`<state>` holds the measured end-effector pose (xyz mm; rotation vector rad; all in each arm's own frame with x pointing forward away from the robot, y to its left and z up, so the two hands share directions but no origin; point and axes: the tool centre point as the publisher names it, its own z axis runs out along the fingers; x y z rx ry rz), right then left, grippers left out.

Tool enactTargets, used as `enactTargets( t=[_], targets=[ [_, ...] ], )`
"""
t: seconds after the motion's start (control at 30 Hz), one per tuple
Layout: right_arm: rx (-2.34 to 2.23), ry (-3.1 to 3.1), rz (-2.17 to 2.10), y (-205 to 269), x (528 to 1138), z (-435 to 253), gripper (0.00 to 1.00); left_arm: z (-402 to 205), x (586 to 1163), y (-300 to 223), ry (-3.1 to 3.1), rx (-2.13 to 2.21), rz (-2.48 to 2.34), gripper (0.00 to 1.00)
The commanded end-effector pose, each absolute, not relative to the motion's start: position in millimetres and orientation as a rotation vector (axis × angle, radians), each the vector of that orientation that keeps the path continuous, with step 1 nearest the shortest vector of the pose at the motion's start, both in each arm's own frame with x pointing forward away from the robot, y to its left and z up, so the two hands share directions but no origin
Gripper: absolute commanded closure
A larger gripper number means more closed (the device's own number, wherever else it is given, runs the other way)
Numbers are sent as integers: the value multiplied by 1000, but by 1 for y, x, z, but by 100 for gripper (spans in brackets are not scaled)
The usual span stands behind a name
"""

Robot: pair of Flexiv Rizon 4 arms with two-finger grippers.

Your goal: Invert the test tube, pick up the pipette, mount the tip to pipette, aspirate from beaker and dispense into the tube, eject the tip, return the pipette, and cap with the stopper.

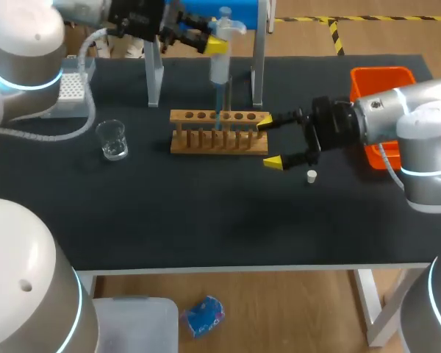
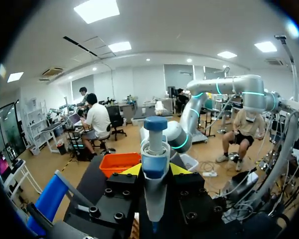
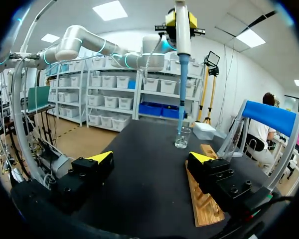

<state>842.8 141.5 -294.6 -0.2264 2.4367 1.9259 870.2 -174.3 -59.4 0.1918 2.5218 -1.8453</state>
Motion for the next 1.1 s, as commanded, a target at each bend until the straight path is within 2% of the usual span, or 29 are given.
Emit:
enactTargets(
  t=[0.03, 0.23, 0.63, 1.1],
  targets=[
    [-228, 2438, 1925, 141, 843, -294, 0, -52, 860, -117, 2482, 165, -1825, 100],
    [-228, 2438, 1925, 141, 843, -294, 0, -60, 870, -68, 2483, 171, -1800, 100],
    [-228, 2438, 1925, 141, 843, -294, 0, -76, 895, -11, 2540, 133, -1745, 100],
    [-228, 2438, 1925, 141, 843, -294, 0, -78, 899, -2, 2515, 80, -1729, 100]
  ],
)
